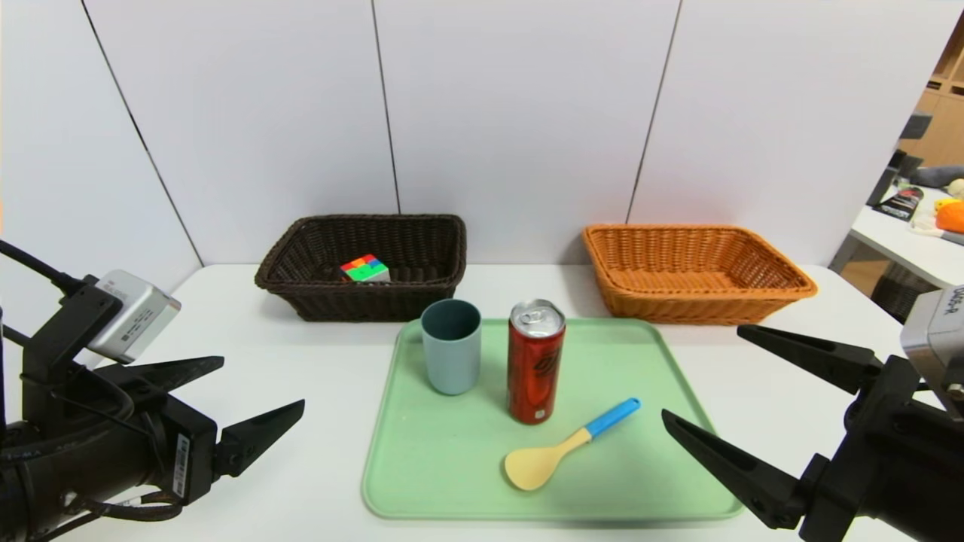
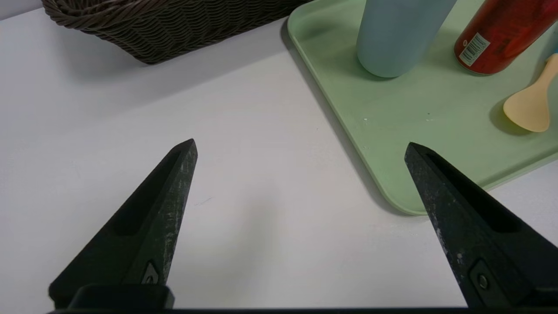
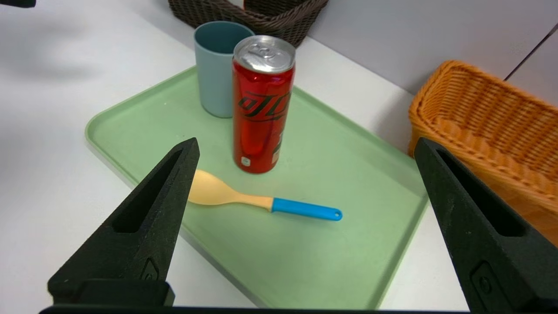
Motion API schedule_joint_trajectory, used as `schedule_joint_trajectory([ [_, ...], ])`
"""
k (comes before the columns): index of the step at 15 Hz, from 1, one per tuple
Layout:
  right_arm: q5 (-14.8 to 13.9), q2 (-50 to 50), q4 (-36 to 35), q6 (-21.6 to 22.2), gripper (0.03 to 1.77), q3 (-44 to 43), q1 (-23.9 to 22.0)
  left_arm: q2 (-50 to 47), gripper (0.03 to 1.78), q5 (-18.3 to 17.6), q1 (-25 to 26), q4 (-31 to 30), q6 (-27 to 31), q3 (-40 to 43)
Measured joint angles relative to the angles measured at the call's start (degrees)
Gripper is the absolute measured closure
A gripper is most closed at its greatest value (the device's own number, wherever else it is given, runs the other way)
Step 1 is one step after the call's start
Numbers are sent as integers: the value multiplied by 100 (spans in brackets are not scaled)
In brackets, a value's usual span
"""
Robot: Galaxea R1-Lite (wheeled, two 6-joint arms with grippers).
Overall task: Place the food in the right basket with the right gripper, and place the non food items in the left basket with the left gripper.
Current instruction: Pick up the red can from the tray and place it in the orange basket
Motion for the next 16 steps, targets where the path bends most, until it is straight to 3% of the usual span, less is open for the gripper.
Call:
schedule_joint_trajectory([
  [7, -6, 917, -1503, 49, 11, 555, 193, -9, 12, 2, 17, 0, -5, 45],
  [16, 4, 2597, -3096, 155, 11, 563, 250, -11, 12, -5, 17, 0, -6, 69],
])
